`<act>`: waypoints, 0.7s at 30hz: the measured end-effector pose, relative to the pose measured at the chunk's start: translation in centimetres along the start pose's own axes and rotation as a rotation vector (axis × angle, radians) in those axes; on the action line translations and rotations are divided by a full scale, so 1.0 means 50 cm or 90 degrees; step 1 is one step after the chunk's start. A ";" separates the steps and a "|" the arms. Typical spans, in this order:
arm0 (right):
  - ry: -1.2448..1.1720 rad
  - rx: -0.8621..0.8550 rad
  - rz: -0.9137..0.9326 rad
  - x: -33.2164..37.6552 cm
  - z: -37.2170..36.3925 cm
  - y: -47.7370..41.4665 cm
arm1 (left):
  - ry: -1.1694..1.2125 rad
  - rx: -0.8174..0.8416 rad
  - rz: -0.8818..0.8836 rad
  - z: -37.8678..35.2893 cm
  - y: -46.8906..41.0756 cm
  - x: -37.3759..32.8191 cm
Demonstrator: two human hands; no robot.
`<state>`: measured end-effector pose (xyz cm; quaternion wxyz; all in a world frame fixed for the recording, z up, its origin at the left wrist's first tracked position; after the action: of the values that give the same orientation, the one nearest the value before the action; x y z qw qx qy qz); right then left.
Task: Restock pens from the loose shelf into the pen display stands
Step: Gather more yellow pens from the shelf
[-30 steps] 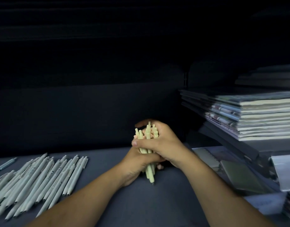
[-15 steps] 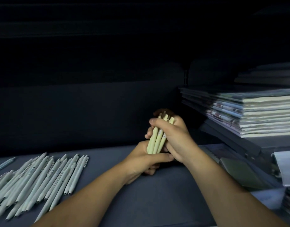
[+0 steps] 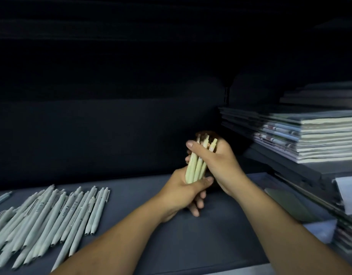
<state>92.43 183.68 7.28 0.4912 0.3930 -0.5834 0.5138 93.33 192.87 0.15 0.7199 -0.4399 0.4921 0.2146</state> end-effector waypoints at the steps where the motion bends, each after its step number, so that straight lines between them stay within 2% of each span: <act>1: 0.040 -0.013 0.015 0.006 0.003 0.002 | -0.013 -0.025 -0.002 0.010 0.000 -0.001; 7: 0.199 -0.064 0.015 0.028 0.017 0.052 | 0.078 -0.163 -0.047 0.052 0.000 -0.047; 14: 0.398 -0.260 0.060 0.034 0.061 0.250 | 0.173 -0.129 -0.104 -0.002 0.021 -0.110; 17: 0.620 -0.309 0.027 -0.001 0.078 0.348 | 0.183 -0.058 -0.128 -0.040 0.036 -0.142; 21: 1.040 -0.472 0.095 0.023 0.141 0.483 | 0.155 0.055 -0.171 -0.111 0.066 -0.202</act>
<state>67.74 180.74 3.33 0.8135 -0.3172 -0.2050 0.4423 83.74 191.16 7.10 0.6953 -0.4931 0.5213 0.0402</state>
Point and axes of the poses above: each hand's wrist, its own y-axis away from the middle knuckle, its own z-axis out of the back of the hand, x = y × z, the point moved 9 cm from there along -y, towards the middle knuckle, and after that the axes turned 15 degrees about -z, right-handed, at the moved point
